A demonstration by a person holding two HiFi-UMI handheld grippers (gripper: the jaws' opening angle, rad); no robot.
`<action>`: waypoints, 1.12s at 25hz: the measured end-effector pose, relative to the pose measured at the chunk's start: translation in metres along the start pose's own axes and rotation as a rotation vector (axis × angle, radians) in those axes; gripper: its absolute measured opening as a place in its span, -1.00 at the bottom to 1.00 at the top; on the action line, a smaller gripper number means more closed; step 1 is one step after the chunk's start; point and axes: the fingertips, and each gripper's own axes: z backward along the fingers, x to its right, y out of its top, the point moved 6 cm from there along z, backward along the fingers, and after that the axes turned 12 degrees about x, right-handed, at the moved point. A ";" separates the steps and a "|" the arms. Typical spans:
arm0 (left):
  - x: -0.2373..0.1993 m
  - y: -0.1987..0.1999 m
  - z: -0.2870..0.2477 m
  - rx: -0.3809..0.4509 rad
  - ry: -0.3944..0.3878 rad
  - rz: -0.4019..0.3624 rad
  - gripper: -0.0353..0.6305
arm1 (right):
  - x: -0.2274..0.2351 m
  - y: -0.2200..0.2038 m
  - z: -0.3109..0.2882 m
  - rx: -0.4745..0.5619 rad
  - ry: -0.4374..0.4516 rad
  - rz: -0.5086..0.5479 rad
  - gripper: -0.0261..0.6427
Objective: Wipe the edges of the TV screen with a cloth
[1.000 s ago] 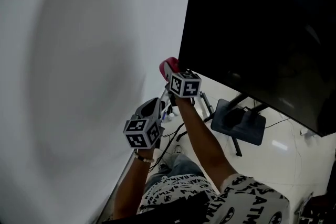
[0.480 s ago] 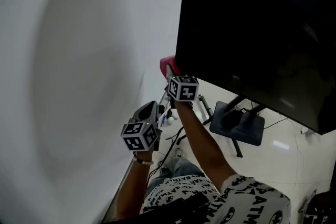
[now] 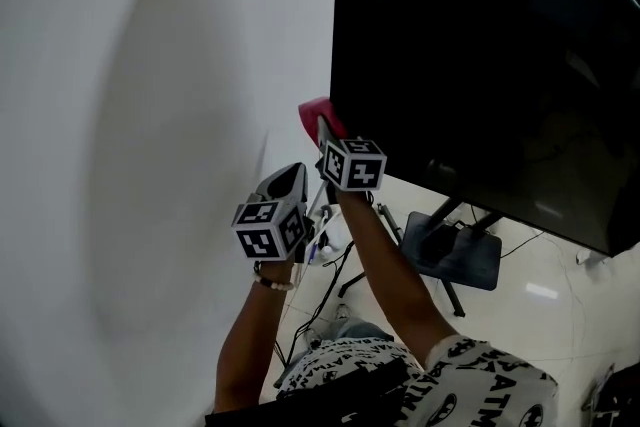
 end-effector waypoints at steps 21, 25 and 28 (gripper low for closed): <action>0.035 0.159 -0.047 0.235 -0.089 -0.187 -0.88 | -0.033 0.168 -0.027 0.238 0.044 -0.068 -0.74; 0.036 0.181 -0.046 0.276 -0.099 -0.210 -0.88 | -0.044 0.207 -0.031 0.288 0.054 -0.056 -0.74; 0.042 0.203 -0.048 0.304 -0.111 -0.222 -0.88 | -0.049 0.242 -0.031 0.331 0.058 -0.046 -0.74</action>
